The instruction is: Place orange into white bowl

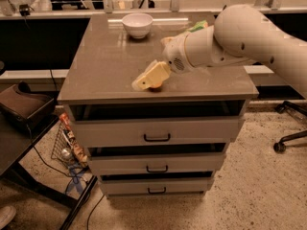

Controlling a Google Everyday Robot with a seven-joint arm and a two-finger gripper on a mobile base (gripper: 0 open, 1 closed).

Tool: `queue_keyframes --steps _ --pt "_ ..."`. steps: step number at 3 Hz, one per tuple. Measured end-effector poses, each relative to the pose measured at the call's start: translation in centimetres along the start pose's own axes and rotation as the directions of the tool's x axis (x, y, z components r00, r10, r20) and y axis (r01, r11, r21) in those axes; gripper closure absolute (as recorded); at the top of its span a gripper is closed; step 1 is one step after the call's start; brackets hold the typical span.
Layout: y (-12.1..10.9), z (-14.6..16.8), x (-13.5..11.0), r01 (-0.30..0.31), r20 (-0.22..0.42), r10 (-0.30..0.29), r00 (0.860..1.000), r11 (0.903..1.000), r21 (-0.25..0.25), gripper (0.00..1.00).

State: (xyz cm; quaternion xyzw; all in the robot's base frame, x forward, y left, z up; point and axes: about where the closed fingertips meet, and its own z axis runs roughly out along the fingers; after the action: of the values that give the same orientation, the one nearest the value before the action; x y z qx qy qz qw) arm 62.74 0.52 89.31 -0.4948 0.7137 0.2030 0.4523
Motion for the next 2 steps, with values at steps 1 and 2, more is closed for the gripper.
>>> queue_keyframes --steps 1,2 --pt "0.3 0.9 1.7 -0.016 -0.016 0.016 1.0 0.9998 -0.007 0.0" --pt "0.8 2.4 3.6 -0.044 -0.022 0.043 0.999 0.9986 -0.029 0.03"
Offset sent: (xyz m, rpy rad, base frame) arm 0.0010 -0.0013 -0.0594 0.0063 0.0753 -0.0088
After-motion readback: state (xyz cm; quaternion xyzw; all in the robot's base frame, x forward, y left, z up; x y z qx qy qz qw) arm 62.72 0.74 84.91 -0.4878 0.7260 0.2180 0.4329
